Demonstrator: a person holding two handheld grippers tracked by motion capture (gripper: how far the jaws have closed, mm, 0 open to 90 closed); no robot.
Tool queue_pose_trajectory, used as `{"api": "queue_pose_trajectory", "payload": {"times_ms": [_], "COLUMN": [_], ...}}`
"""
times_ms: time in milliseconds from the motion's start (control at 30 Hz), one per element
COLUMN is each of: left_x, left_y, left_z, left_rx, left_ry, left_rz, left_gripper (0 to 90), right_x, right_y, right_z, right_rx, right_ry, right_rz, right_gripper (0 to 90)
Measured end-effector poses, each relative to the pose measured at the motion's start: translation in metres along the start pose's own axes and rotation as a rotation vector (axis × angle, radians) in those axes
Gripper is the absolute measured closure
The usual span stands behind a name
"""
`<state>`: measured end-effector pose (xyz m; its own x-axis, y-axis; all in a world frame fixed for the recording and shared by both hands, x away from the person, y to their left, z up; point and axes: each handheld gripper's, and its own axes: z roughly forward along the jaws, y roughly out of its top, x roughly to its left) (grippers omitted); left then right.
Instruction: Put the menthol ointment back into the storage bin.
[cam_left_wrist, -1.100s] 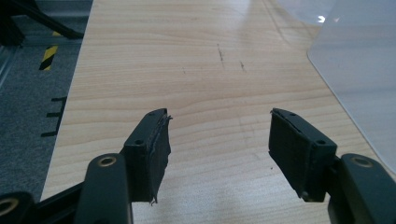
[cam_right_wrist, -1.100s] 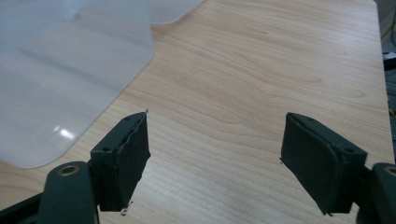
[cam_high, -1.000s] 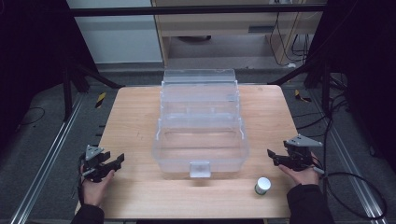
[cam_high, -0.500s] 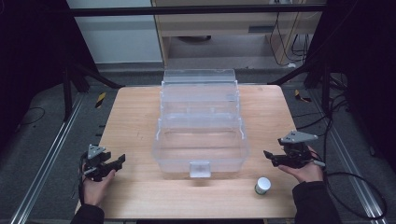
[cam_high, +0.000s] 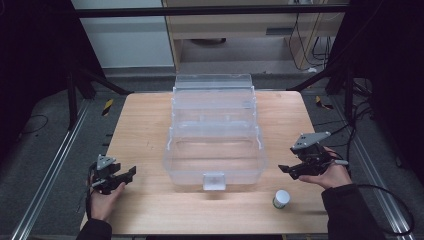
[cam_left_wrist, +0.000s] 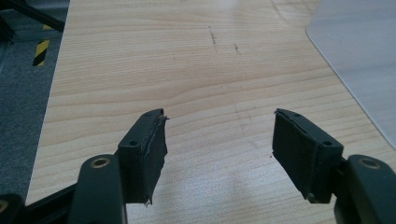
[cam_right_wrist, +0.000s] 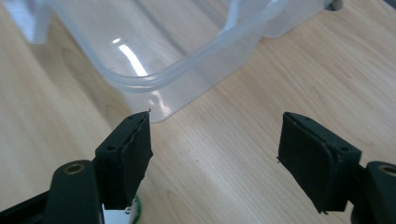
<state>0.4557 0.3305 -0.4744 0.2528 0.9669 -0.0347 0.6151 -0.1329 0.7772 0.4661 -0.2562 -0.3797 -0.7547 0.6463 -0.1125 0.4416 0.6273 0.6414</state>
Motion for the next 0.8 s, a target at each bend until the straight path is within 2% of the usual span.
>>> {"api": "queue_pose_trajectory", "payload": {"times_ms": [33, 67, 400, 500, 533, 567, 600, 800], "left_x": [0.0, -0.001, -0.002, -0.002, -0.003, -0.003, -0.003, -0.004], "left_y": [0.0, 0.0, 0.0, 0.0, 0.0, 0.0, 0.0, 0.0], "left_z": [0.0, 0.0, 0.0, 0.001, 0.001, 0.001, 0.001, 0.002], "left_rx": [0.0, 0.001, 0.005, 0.008, 0.01, 0.01, 0.013, 0.017], "left_ry": [0.0, -0.001, -0.01, -0.013, -0.013, -0.013, -0.015, -0.017], "left_rz": [0.0, 0.001, 0.007, 0.011, 0.014, 0.014, 0.016, 0.02], "left_gripper": [34.6, 34.6, 34.4, 34.4, 34.4, 34.4, 34.4, 34.4], "right_x": [0.0, 0.003, 0.013, 0.016, 0.019, 0.019, 0.022, 0.03], "right_y": [0.0, 0.004, 0.015, 0.016, 0.018, 0.018, 0.018, 0.018], "right_z": [0.0, -0.003, -0.006, -0.006, -0.005, -0.005, -0.004, 0.0], "right_rx": [0.0, 0.022, 0.108, 0.133, 0.162, 0.162, 0.188, 0.244], "right_ry": [0.0, 0.026, 0.088, 0.106, 0.121, 0.121, 0.138, 0.179], "right_rz": [0.0, -0.022, -0.111, -0.124, -0.15, -0.15, -0.178, -0.232], "right_gripper": [25.7, 25.5, 25.1, 25.2, 25.7, 25.7, 26.5, 28.6]}}
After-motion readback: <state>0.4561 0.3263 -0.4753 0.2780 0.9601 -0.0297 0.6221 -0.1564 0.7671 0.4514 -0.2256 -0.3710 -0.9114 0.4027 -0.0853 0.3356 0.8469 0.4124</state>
